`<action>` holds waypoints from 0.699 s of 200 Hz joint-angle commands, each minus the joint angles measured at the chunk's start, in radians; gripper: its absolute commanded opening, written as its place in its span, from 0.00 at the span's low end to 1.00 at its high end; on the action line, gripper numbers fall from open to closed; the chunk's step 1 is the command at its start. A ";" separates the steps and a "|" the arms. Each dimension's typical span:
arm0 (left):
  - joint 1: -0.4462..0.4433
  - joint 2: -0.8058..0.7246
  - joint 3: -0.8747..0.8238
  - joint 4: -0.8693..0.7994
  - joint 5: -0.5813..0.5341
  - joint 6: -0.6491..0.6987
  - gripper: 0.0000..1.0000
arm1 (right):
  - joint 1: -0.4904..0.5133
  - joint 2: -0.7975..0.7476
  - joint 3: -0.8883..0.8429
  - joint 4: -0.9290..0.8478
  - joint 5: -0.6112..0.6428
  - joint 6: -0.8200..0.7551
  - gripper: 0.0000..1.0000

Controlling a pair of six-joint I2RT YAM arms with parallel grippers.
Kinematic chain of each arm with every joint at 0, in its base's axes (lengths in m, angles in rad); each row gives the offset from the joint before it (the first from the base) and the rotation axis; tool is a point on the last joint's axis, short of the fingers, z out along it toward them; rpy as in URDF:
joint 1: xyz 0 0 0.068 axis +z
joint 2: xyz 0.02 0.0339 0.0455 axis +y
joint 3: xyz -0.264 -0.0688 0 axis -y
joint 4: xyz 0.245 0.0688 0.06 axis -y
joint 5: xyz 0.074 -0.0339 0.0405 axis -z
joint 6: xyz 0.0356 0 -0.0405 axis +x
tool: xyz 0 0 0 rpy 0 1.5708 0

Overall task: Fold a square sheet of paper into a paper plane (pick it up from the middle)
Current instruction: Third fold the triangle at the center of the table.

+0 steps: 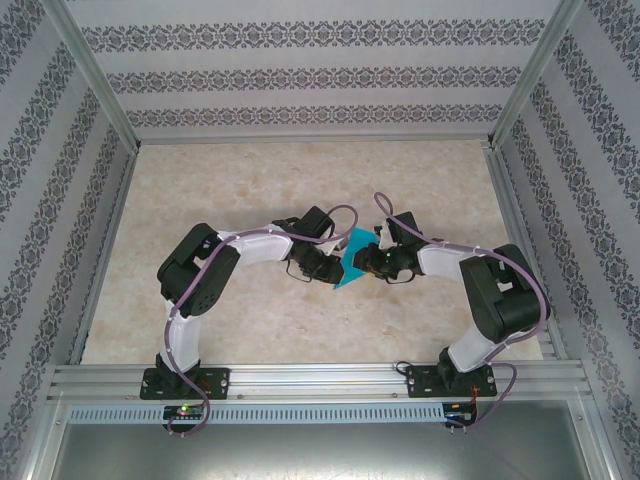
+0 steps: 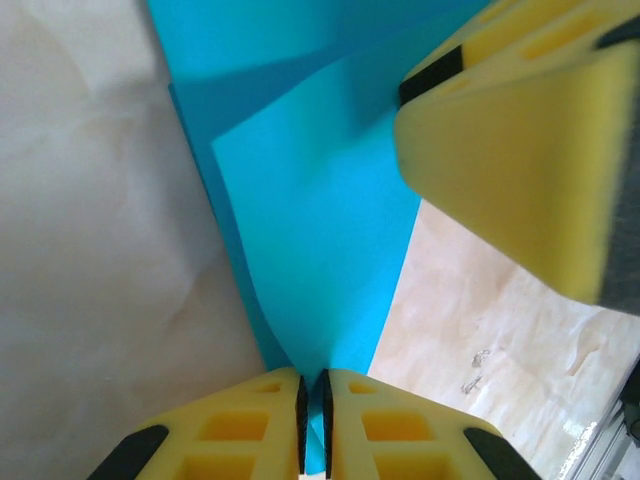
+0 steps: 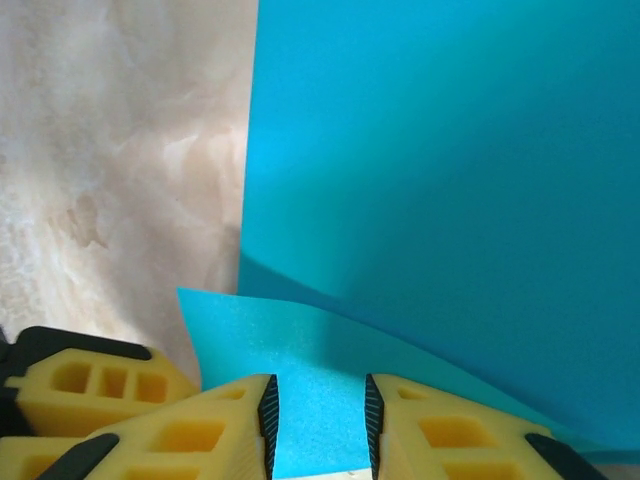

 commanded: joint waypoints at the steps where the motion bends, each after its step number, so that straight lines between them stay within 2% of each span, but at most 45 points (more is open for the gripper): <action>1: 0.014 0.015 0.031 0.005 0.036 -0.021 0.17 | -0.006 0.017 0.030 -0.065 0.056 -0.050 0.31; 140: 0.026 0.062 0.076 -0.024 0.030 -0.006 0.17 | -0.006 0.049 0.042 -0.097 0.057 -0.086 0.26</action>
